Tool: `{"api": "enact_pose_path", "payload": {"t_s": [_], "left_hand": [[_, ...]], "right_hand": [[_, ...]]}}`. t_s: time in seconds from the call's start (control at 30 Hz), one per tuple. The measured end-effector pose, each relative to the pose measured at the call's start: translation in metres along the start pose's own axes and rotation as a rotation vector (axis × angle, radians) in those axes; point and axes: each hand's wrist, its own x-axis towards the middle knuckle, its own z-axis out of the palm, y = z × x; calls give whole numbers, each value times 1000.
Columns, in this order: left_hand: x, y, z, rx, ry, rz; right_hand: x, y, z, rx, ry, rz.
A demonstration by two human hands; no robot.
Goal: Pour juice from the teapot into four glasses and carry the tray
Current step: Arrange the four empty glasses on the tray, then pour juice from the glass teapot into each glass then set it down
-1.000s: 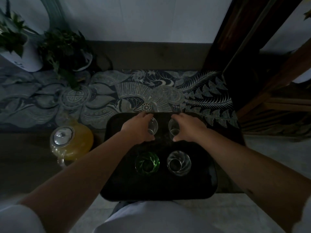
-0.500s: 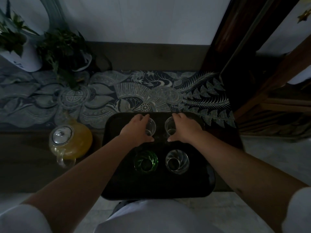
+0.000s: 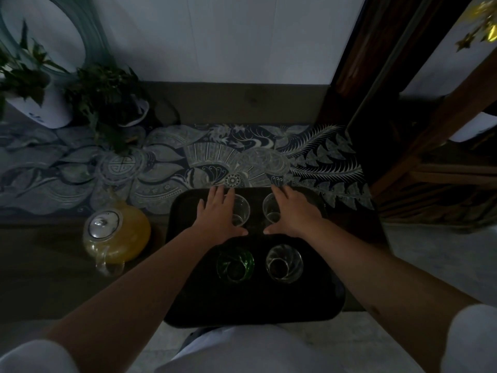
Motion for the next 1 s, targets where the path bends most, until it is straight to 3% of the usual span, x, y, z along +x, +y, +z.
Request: {"api": "enact_pose_path", "payload": {"t_s": [0.47,0.87,1.0], "left_hand": [[-72,-44,-26,-85,218,-106],[-176,-102,-19,-188,277,-398],[-194,-127,-14,-213,273,-453]], "right_hand": [[-31,-13,-5,19,185,-112],[-58,-133,4,-38,171,-527],[-69,-173,17,-27,92,-618]]}}
